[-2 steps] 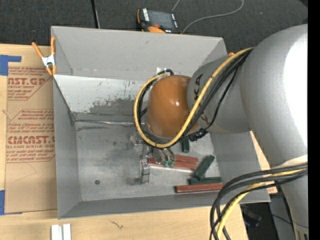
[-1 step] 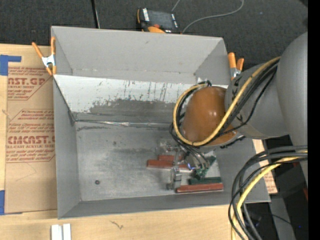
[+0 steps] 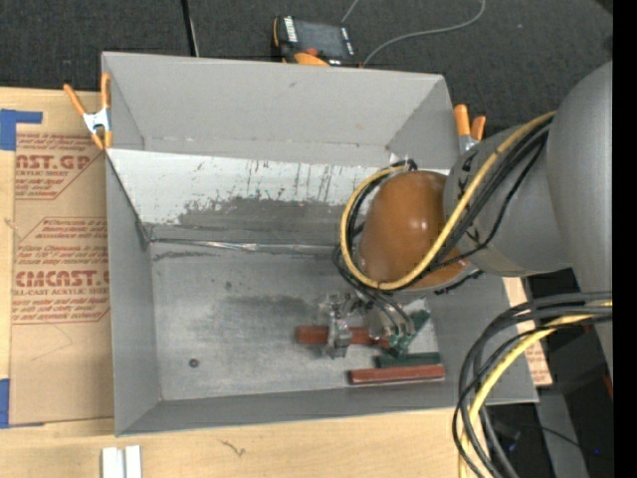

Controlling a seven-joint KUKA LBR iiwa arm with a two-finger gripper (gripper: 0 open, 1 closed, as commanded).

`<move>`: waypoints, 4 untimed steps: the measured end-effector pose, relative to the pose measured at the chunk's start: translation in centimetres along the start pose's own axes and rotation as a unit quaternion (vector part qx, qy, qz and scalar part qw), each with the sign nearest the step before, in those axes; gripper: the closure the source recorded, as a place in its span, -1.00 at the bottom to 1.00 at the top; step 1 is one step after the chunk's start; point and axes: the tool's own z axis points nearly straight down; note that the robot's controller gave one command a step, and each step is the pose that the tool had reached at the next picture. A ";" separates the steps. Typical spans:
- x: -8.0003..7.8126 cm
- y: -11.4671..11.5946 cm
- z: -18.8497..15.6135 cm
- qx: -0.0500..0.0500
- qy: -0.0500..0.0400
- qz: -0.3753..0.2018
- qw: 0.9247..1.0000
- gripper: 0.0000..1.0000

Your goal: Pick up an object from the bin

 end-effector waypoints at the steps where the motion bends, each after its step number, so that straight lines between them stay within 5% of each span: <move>1: -1.4 0.2 -15.9 0.001 -0.005 -0.092 0.996 1.00; 2: -1.3 0.2 -15.5 0.000 -0.001 -0.092 0.996 -1.00; 3: -0.4 -1.2 -2.5 0.000 0.003 -0.025 1.000 -1.00; 4: -1.1 -1.0 0.2 0.000 0.001 -0.043 0.999 -1.00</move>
Offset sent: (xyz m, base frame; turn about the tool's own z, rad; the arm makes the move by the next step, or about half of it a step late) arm 0.0119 0.0023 0.1549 -0.1835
